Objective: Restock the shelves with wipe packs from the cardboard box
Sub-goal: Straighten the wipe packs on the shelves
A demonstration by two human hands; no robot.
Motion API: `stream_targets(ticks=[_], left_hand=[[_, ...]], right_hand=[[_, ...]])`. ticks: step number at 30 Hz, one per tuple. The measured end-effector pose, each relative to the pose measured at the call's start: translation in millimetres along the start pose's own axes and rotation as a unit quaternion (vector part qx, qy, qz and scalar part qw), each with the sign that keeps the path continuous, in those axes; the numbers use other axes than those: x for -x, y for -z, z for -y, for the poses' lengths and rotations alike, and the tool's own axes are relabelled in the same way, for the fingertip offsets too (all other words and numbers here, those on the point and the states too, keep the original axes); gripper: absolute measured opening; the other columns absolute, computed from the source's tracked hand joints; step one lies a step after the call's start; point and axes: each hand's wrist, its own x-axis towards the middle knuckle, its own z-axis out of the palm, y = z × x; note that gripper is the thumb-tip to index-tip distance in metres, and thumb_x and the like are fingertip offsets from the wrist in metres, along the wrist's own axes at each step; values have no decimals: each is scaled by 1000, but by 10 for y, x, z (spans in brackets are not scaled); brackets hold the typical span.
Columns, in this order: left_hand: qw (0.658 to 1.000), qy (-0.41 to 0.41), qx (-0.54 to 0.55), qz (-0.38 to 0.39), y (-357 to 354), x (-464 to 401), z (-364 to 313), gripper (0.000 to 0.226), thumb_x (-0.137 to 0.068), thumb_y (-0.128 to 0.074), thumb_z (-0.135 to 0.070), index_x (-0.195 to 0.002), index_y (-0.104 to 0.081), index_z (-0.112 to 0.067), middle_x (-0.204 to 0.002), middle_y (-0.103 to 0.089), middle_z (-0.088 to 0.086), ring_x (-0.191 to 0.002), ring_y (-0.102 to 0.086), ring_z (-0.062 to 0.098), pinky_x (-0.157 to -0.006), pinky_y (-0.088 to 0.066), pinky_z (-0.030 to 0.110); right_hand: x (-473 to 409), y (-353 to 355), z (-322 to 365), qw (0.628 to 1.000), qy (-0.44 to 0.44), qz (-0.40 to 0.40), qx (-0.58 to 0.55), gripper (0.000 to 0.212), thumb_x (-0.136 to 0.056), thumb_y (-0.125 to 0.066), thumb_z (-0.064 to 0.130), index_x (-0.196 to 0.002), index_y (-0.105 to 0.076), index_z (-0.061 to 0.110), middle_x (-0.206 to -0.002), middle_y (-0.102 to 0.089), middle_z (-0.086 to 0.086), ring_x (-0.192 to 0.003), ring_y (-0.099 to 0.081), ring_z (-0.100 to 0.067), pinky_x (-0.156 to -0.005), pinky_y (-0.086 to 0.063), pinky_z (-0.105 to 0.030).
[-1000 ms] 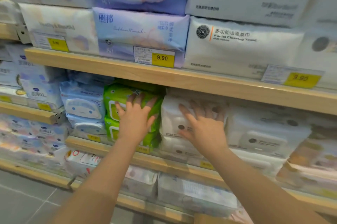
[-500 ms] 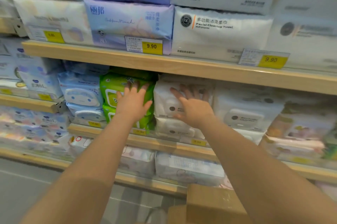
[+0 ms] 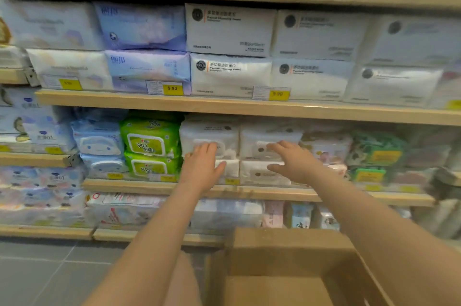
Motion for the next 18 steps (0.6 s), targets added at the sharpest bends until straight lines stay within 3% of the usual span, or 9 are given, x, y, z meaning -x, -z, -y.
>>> stream_targets(ticks=[4,10,18], left_hand=[[999,-31,35,6,-334,264,-468,48,-93,-45,-41,-133,-39,-14,-131,-47,5,-121,-43,25,-93,-38,39],[994,-2,90,55,-960,695,-832,51,-93,-48,-38,-138,-37,-16,-140,-42,4,-128,-39,25,-102,-34,40],[986,68,21,151,-1791,1442,-764,51,-88,-54,-34,-131,-45,-9,-132,-49,12,-122,-45,30,-100,-38,49]], right_hand=[[565,-74,-535,998,-40,-32,-31,59,-93,-49,46,-145,-28,28,-147,-35,-3,-131,-37,-26,-103,-37,-41],[1341,-592,-1235,993,-103,-19,-59,60,-93,-50,43,-146,-25,29,-148,-34,-2,-132,-36,-23,-105,-37,-39],[2098,-1673,-1757,975,-193,22,-111,60,-92,-54,39,-145,-29,26,-147,-36,-2,-132,-38,-23,-107,-37,-41]])
